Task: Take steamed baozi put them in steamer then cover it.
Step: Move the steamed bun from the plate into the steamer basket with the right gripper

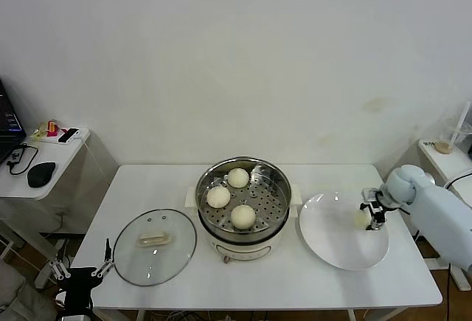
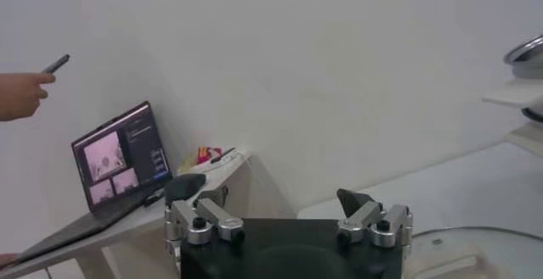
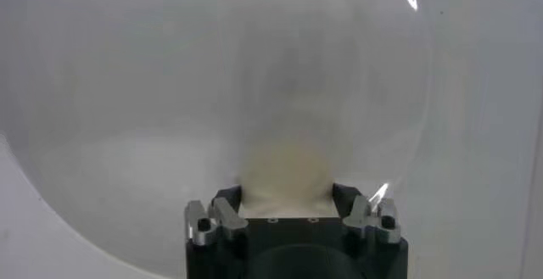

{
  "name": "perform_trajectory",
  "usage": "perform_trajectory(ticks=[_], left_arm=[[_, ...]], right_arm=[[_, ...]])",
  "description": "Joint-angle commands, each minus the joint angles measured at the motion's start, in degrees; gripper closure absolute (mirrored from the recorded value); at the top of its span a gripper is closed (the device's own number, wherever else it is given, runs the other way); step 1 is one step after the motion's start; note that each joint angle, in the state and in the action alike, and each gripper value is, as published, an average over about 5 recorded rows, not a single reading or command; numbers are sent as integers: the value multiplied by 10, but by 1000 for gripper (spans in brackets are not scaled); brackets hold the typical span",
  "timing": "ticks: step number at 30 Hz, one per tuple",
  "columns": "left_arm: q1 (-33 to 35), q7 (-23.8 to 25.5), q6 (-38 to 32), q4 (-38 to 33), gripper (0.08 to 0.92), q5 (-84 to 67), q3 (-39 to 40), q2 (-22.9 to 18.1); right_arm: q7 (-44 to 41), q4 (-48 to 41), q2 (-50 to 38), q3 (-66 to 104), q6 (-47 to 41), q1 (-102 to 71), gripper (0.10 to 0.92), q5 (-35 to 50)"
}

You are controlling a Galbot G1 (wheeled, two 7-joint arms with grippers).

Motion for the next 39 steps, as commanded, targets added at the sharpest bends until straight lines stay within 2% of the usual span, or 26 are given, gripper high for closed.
perform_trajectory(ticks=[1, 11, 26, 33, 39], left_arm=[[0, 0, 0, -1, 177, 0, 1, 2], [-3, 0, -1, 2, 177, -1, 5, 2], [-6, 10, 15, 2, 177, -41, 27, 13], [-10, 17, 18, 6, 177, -98, 48, 27], [-11, 16, 17, 9, 177, -109, 49, 35]], right_arm=[[-21, 77, -42, -50, -30, 97, 363, 84], [-11, 190, -48, -183, -116, 263, 354, 206], [97, 283, 49, -364, -241, 414, 341, 440], [147, 283, 97, -395, -292, 408, 338, 526], [161, 251, 135, -404, -312, 378, 338, 520]])
